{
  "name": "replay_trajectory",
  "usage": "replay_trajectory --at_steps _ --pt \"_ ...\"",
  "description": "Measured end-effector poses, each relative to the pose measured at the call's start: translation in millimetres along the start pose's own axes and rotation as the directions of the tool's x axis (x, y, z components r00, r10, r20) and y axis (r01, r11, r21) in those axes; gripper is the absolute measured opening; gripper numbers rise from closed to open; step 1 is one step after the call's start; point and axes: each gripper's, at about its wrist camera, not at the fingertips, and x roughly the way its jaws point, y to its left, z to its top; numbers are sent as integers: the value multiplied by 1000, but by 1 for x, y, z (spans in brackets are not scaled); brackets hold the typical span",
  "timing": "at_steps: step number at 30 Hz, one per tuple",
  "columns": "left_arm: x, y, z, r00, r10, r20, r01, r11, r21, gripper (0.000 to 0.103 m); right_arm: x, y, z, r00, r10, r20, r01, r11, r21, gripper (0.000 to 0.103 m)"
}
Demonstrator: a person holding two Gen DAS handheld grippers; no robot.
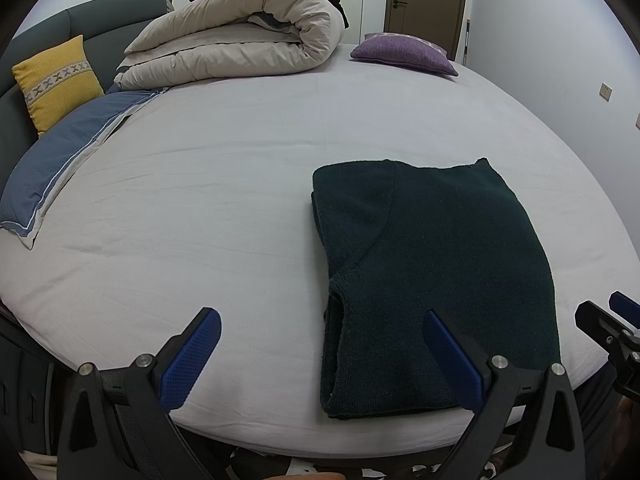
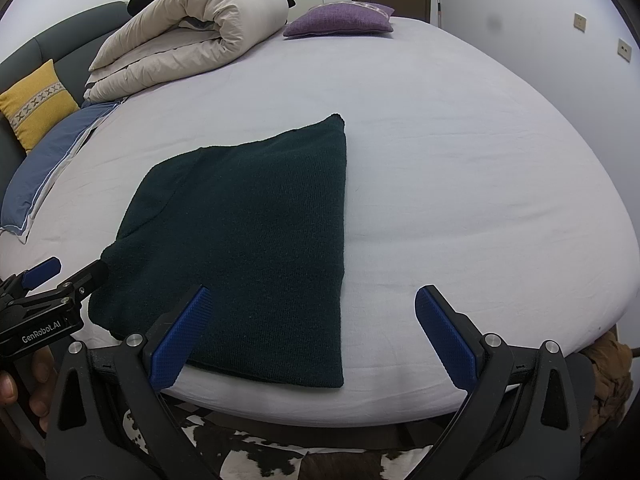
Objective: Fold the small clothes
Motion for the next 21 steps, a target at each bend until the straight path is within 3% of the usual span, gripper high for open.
replay_trajectory --at_steps 21 --pt "1 0 -1 1000 0 -1 0 1000 0 103 1 -1 -1 1000 1 -2 -1 1000 0 103"
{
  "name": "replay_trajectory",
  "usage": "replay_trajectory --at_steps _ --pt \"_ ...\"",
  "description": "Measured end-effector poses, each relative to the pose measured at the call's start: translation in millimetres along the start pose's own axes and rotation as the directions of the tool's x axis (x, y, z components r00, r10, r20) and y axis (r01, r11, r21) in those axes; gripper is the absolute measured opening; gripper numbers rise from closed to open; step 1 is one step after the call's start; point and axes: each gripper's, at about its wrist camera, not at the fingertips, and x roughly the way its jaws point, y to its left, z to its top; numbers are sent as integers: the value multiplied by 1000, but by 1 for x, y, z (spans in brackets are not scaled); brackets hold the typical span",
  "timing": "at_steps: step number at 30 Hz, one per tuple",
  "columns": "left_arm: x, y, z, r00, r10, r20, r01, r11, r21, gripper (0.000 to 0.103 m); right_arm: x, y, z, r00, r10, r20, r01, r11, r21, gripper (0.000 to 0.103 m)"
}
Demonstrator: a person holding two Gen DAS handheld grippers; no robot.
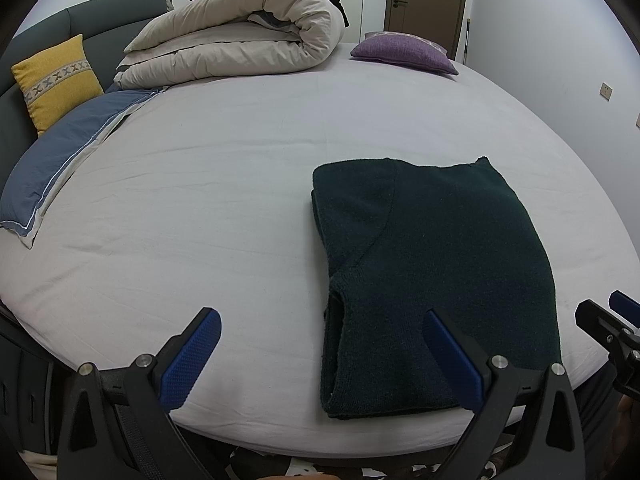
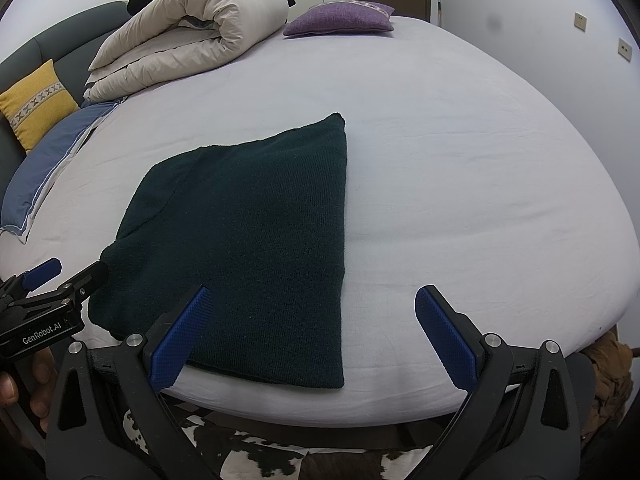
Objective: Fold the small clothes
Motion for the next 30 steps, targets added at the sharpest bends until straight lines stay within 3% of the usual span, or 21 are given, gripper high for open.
replay_trajectory --at_steps 30 --pt "3 0 -5 1000 -6 -1 6 1000 13 103 1 -1 -2 1000 3 -5 -3 1000 3 103"
